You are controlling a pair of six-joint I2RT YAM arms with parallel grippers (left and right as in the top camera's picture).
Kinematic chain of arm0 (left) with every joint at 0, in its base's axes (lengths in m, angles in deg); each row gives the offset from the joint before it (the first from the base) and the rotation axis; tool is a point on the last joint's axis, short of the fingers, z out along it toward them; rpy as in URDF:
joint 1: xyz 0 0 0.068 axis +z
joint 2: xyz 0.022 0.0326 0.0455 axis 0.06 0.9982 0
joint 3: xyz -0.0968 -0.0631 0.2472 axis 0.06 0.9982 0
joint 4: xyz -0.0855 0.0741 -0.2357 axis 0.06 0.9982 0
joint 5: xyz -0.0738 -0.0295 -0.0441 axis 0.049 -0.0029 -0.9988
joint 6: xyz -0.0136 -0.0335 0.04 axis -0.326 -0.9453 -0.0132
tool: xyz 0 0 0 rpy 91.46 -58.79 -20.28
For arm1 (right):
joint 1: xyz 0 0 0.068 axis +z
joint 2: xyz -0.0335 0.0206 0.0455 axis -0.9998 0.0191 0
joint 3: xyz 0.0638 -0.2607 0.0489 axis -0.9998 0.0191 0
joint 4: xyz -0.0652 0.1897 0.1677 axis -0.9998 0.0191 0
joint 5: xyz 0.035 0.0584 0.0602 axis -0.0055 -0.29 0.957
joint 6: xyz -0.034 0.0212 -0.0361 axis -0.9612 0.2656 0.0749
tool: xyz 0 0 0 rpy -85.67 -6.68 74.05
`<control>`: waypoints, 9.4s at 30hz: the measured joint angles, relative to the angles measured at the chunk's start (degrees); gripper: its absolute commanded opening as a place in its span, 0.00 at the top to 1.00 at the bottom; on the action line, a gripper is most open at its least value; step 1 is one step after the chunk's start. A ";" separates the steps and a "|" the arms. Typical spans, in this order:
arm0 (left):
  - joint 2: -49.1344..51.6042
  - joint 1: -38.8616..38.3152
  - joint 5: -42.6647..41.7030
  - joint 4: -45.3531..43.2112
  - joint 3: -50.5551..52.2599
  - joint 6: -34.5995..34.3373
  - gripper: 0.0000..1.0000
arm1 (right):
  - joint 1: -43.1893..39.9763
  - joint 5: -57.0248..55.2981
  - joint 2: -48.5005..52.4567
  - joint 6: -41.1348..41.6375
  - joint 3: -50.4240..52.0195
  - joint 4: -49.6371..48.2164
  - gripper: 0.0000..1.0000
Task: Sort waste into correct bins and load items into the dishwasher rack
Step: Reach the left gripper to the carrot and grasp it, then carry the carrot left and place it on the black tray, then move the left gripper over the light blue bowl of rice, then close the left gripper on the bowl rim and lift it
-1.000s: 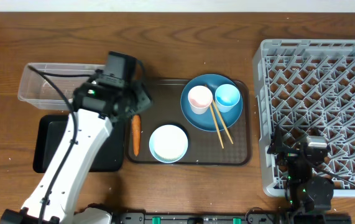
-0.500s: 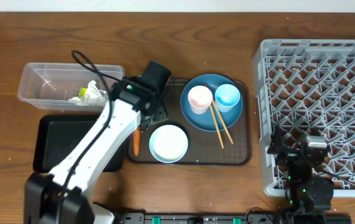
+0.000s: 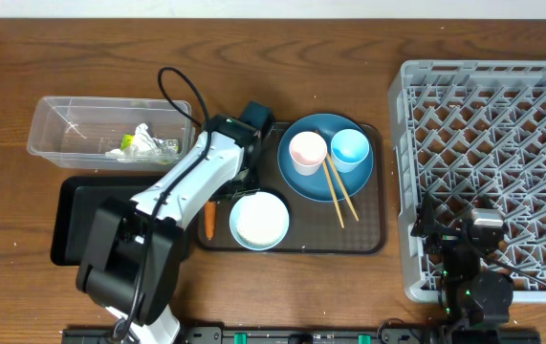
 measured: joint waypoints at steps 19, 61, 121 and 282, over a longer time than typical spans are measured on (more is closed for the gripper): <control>0.26 0.00 2.97 -6.16 4.90 5.62 0.52 | 0.00 0.00 0.02 0.00 0.00 0.00 0.01; -0.26 5.62 0.42 -11.21 11.58 6.62 0.52 | 0.00 0.00 0.02 0.00 0.00 0.00 0.01; -31.01 15.85 20.17 9.46 18.08 -34.29 0.85 | 0.00 0.02 0.02 0.00 0.00 0.00 0.01; -17.22 -2.82 -13.62 -18.62 22.38 -1.01 0.63 | 0.00 0.00 0.02 0.00 0.00 0.00 0.01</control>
